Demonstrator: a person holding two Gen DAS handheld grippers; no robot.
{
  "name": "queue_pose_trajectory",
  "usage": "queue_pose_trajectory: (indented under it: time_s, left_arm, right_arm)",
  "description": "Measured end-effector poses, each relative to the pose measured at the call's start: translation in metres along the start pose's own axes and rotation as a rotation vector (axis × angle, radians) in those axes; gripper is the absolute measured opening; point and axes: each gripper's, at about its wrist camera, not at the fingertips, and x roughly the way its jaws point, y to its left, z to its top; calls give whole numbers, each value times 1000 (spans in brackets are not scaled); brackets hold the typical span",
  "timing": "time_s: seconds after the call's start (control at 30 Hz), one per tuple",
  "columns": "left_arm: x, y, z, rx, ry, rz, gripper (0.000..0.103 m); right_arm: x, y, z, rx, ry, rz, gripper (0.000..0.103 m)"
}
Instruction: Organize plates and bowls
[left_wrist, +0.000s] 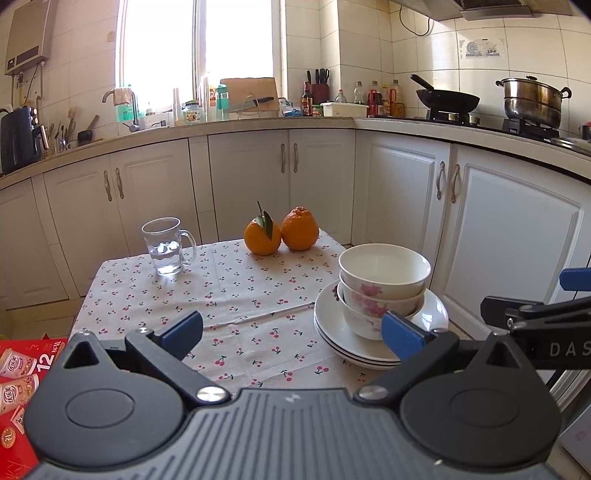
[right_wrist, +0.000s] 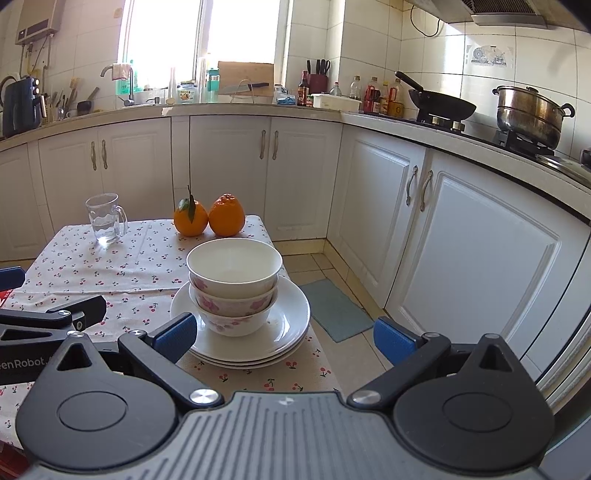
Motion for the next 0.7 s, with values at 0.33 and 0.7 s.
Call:
queue_pose_trajectory:
  time_s: [0.33, 0.7]
  left_arm:
    - [0, 0, 1, 0, 4, 3, 102]
    - [0, 1, 2, -1, 6, 8, 102]
  right_arm:
    - [-1, 1, 1, -3, -3, -1, 103]
    - [-2, 1, 1, -1, -11, -5, 103]
